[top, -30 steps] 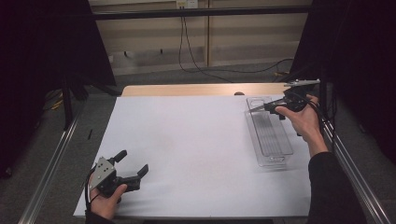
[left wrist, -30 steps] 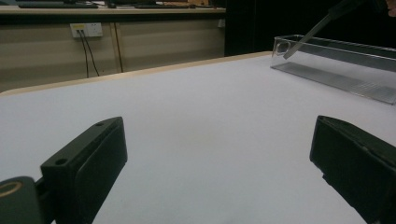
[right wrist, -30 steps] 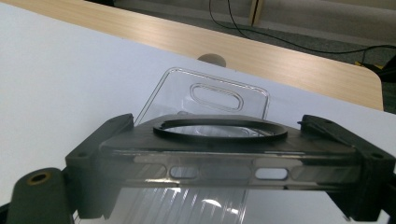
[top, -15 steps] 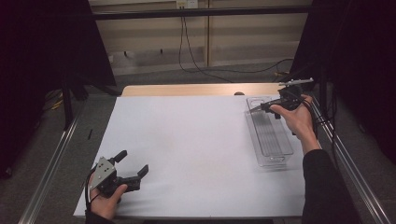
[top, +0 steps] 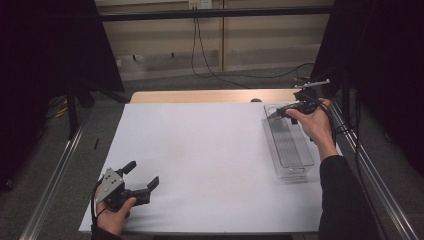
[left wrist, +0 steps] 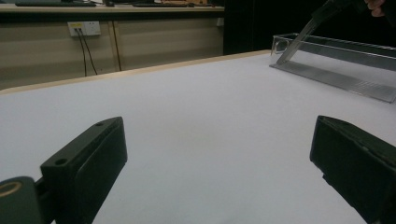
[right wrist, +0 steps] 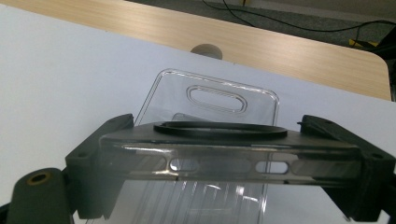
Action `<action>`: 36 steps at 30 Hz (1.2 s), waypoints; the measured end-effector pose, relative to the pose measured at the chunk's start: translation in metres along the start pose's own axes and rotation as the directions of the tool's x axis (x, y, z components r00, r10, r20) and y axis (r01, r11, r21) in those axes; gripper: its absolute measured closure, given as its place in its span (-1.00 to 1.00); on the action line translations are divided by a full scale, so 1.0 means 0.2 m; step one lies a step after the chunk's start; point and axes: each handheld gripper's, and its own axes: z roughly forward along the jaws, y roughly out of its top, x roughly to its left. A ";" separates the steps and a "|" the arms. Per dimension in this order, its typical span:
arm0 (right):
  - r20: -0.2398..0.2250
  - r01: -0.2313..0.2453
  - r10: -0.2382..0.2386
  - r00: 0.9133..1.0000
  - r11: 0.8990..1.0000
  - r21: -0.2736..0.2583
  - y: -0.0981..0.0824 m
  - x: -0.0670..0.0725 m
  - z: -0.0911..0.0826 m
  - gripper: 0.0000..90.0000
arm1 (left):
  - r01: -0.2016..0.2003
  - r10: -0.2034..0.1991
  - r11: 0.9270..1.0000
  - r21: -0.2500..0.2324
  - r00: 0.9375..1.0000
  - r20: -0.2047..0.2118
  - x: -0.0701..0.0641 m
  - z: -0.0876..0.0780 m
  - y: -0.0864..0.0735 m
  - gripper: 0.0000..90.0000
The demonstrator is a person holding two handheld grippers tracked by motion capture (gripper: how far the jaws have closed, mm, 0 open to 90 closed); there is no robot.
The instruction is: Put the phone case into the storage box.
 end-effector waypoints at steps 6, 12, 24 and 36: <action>-0.003 -0.004 0.004 1.000 1.000 -0.006 0.01 -0.01 0.00 -0.74 | -0.002 0.002 1.000 -0.001 1.000 0.003 0.00 0.00 0.00 -0.91; 0.004 -0.015 0.015 1.000 1.000 -0.020 0.02 0.00 0.01 -0.74 | 0.002 -0.002 1.000 -0.001 1.000 0.002 0.00 0.00 0.00 -0.91; 0.024 -0.025 0.027 0.999 0.997 -0.069 0.04 0.01 0.04 -0.74 | -0.007 0.007 1.000 0.000 1.000 0.002 0.00 0.00 0.00 -0.92; 0.085 -0.034 0.041 0.996 0.996 -0.080 0.07 0.05 0.07 -0.73 | -0.004 0.004 1.000 0.000 1.000 0.002 0.00 0.00 0.00 -0.92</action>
